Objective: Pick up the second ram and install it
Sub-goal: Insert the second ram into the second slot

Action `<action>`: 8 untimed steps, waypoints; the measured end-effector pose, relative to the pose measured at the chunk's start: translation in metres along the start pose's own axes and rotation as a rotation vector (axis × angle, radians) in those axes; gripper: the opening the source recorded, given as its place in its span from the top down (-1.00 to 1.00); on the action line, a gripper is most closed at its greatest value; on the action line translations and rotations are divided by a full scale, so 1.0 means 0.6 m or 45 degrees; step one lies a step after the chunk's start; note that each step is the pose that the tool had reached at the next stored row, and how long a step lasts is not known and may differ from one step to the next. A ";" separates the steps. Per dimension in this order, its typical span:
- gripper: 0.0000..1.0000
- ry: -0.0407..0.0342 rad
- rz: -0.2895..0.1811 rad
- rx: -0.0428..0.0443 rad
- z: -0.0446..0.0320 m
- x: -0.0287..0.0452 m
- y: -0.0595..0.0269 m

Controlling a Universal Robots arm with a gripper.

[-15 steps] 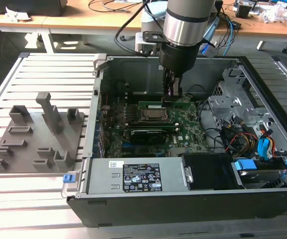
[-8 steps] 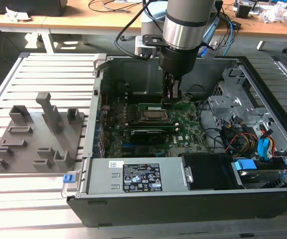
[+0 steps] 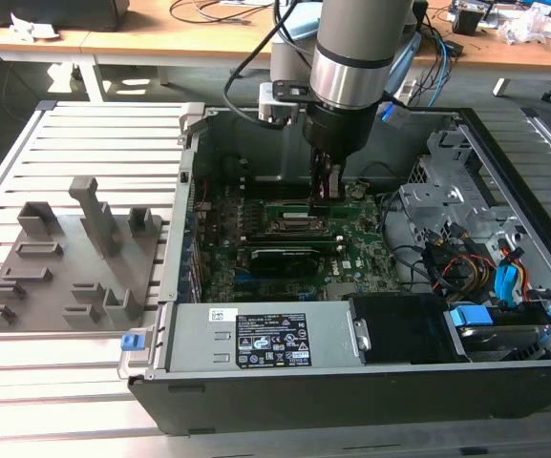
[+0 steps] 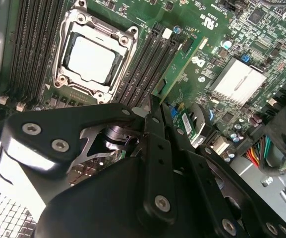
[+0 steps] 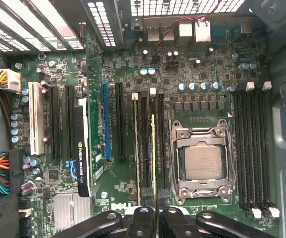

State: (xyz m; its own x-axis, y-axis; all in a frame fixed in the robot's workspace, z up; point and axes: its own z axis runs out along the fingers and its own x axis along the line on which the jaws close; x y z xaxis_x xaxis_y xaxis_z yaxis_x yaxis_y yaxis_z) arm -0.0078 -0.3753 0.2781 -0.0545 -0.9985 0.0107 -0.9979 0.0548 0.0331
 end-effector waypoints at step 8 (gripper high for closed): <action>0.73 0.0002 0.000 0.000 0.017 -0.008 0.001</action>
State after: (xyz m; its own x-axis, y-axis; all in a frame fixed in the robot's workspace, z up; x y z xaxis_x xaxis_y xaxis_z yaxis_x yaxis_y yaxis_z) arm -0.0086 -0.3705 0.2677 -0.0545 -0.9985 0.0109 -0.9979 0.0548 0.0332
